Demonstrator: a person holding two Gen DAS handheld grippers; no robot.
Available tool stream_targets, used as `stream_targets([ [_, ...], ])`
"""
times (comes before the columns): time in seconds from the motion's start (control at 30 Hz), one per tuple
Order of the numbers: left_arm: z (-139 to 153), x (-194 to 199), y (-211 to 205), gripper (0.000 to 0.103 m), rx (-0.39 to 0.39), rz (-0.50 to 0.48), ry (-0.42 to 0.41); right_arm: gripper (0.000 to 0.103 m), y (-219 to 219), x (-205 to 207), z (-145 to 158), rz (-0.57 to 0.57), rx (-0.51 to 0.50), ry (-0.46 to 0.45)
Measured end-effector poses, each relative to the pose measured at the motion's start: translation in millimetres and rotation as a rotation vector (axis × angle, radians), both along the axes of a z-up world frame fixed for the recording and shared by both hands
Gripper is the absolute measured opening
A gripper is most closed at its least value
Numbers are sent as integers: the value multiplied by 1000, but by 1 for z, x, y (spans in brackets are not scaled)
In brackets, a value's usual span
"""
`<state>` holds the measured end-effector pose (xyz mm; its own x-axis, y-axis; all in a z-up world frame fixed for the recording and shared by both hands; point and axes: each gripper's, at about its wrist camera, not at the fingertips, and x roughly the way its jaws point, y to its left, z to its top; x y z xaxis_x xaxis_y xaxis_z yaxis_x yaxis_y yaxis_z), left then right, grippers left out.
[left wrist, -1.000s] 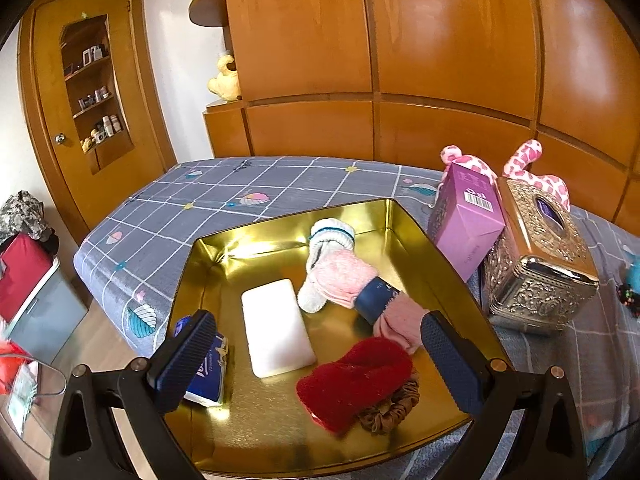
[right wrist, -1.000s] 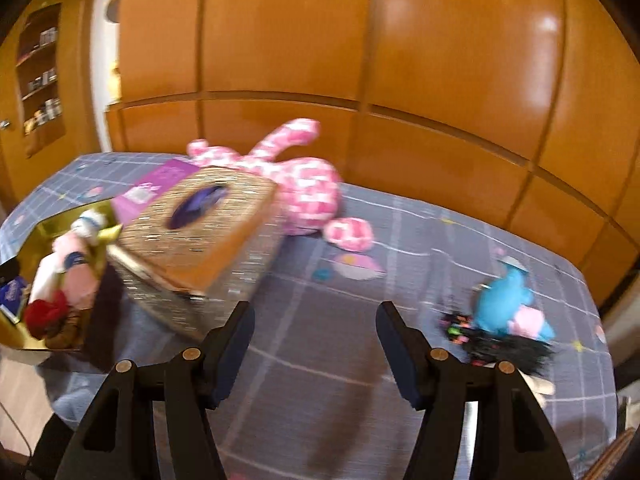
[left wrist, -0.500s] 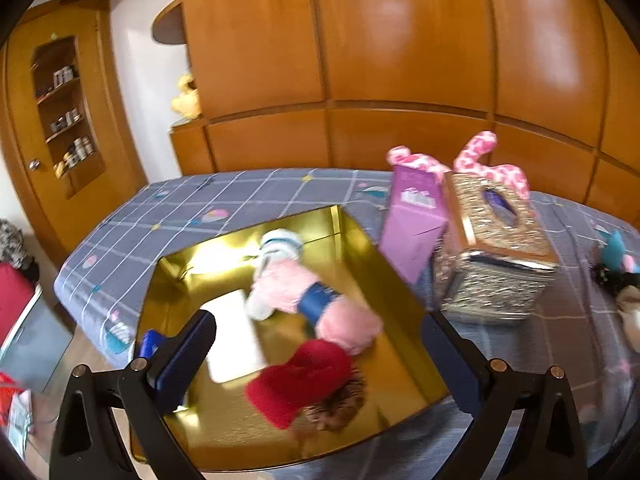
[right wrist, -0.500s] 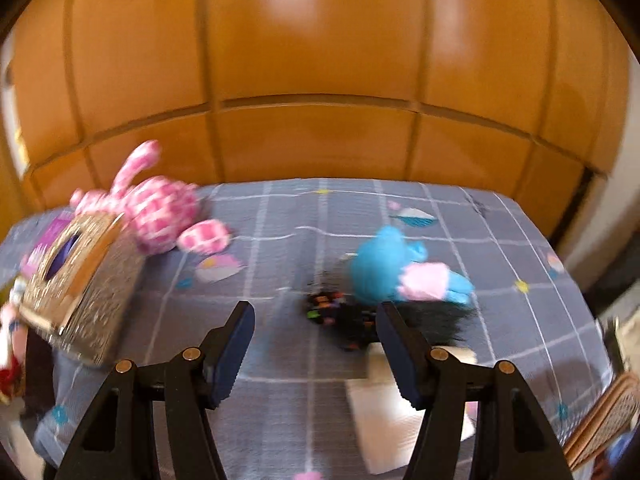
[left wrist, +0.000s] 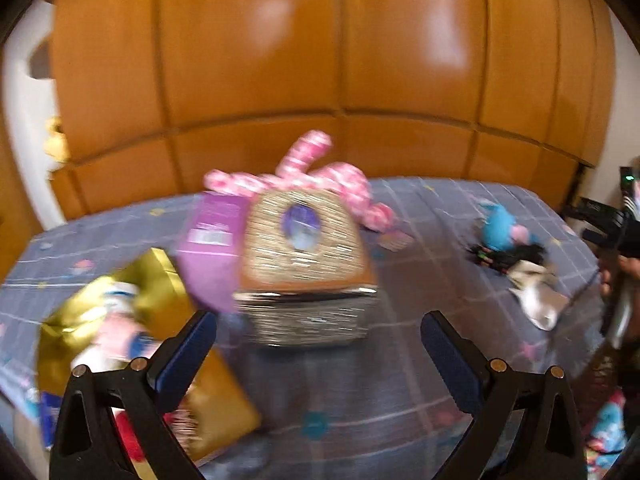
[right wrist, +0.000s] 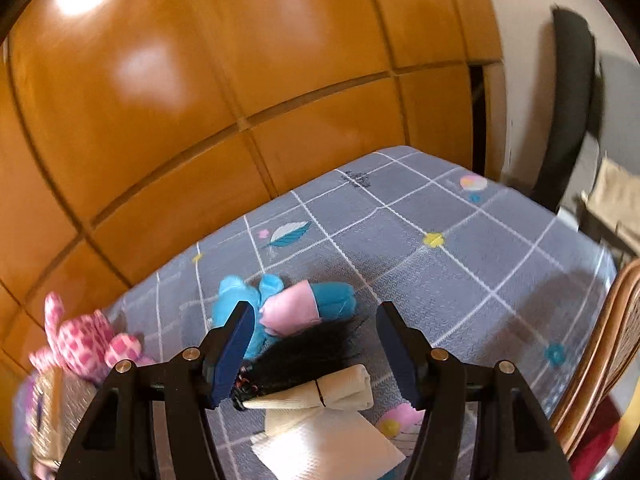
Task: Organize soft objects
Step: 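Move the left tool to the black hair piece while the right tool approaches the beige cloth, then grasp the black hair piece with the left tool while the right tool grasps the beige rolled cloth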
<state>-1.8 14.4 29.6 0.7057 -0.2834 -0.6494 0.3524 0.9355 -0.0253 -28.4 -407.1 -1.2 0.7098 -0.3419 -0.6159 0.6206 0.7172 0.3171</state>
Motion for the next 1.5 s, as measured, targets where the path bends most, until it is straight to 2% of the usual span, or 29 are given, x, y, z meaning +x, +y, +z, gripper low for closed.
stream_targets([
  [0.17, -10, 13, -51, 99, 13, -122, 61, 64, -5, -3, -2, 4, 38, -30],
  [0.33, -15, 19, -95, 98, 67, -221, 46, 64, -10, -8, -3, 0, 82, -58],
  [0.53, -23, 25, -148, 98, 130, -360, -14, 64, -15, -9, -7, 3, 123, -73],
  [0.73, -34, 48, -198, 84, 151, -448, 16, 64, -16, -9, -8, 14, 139, -84],
  [0.8, -40, 57, -215, 75, 155, -472, 36, 64, -16, -8, -8, 20, 145, -86],
  [1.0, -53, 79, -269, 72, 206, -557, 25, 64, -18, -9, -9, 31, 165, -96],
  [1.23, -84, 96, -326, 72, 323, -679, 22, 64, -20, -9, -11, 36, 191, -111],
  [1.3, -94, 98, -339, 72, 348, -711, 29, 64, -22, -9, -12, 38, 204, -119],
  [1.37, -99, 103, -348, 72, 341, -723, 44, 64, -23, -9, -13, 36, 215, -124],
  [1.47, -111, 114, -358, 71, 318, -716, 121, 64, -24, -9, -14, 35, 228, -132],
  [1.5, -117, 115, -360, 66, 313, -719, 152, 64, -24, -9, -14, 33, 227, -131],
])
